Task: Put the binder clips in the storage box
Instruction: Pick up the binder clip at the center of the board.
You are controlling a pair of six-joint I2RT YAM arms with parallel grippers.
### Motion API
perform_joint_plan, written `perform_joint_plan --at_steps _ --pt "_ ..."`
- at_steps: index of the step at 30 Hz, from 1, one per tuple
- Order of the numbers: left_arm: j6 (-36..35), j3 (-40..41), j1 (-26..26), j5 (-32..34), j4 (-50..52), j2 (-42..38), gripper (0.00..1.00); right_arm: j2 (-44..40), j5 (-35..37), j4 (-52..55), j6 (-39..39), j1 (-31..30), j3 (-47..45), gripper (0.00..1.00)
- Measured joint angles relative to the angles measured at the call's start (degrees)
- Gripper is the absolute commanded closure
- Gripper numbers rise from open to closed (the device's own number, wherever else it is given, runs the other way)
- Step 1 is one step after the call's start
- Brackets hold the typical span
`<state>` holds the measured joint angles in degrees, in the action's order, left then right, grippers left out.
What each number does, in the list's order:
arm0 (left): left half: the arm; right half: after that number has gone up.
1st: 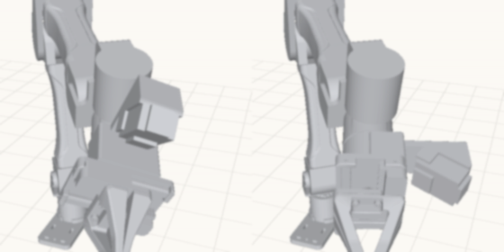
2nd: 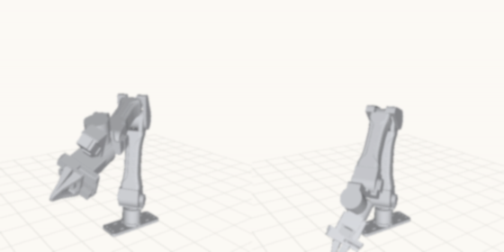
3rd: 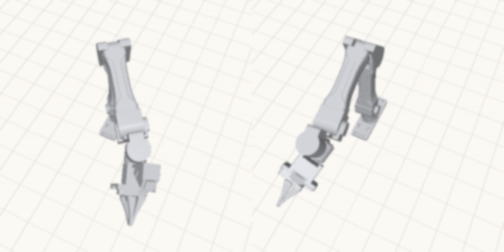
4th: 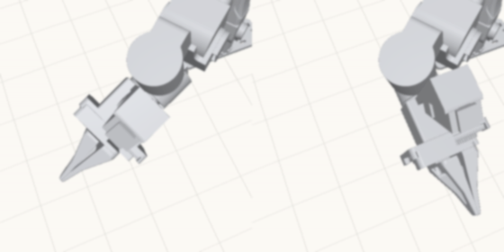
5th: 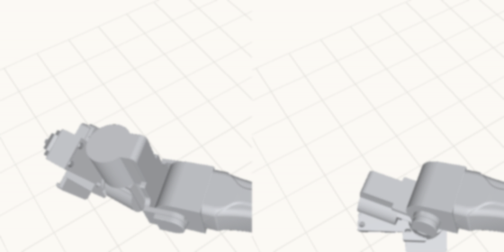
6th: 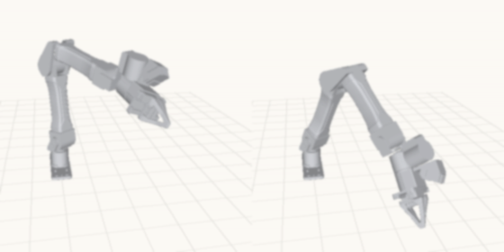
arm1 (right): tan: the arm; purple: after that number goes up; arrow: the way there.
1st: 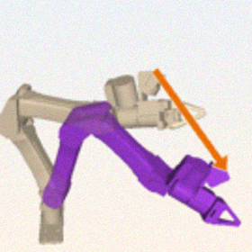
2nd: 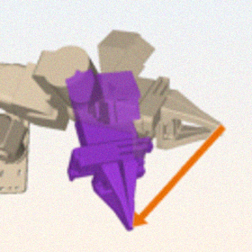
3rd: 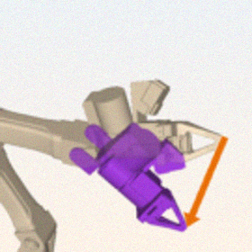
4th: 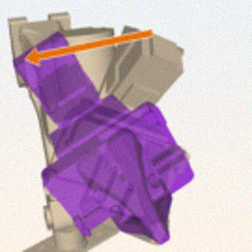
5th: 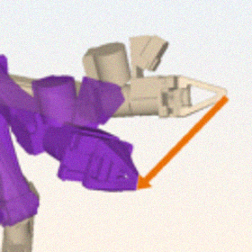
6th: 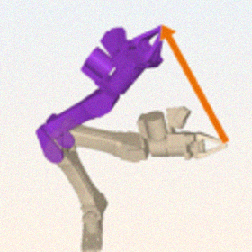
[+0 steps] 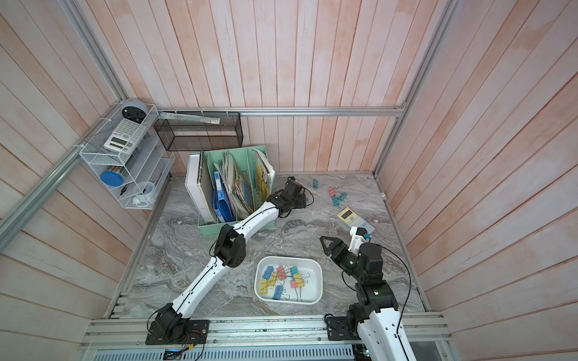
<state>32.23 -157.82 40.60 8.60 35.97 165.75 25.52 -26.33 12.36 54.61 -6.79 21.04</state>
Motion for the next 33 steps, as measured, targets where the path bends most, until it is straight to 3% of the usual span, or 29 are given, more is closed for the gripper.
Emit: perform_joint_plan --at_steps 3,4,8,12,20,26,31,33 --pt "-1.31 -0.07 0.48 1.77 1.86 -0.04 0.75 -0.13 -0.76 0.15 -0.24 0.00 0.00 0.25" --pt "-1.42 -0.11 0.61 2.51 2.56 -0.04 0.79 -0.11 -1.03 0.24 -0.24 0.00 0.00 0.25" --pt "-2.71 -0.20 0.98 4.61 6.64 -0.59 0.89 -0.35 -2.49 1.14 -0.22 0.11 0.00 0.25" --pt "-3.52 0.11 0.96 4.90 10.78 -1.64 0.93 -3.10 -2.71 2.27 0.11 0.11 0.00 0.25" --pt "-6.73 2.19 0.55 -0.96 17.44 -4.39 0.96 -7.58 -2.12 3.06 2.08 0.11 0.00 0.25" --pt "-10.16 12.20 2.51 -0.42 21.07 -11.10 0.96 -7.65 -2.03 3.74 3.04 0.11 0.00 0.25" --pt "-11.58 24.65 5.75 1.11 21.31 -18.60 0.81 -7.65 -1.95 4.35 3.28 0.11 0.00 0.25" --pt "-11.72 30.82 6.64 1.05 18.73 -22.29 0.65 -7.65 -1.84 4.63 3.23 0.11 0.00 0.25"
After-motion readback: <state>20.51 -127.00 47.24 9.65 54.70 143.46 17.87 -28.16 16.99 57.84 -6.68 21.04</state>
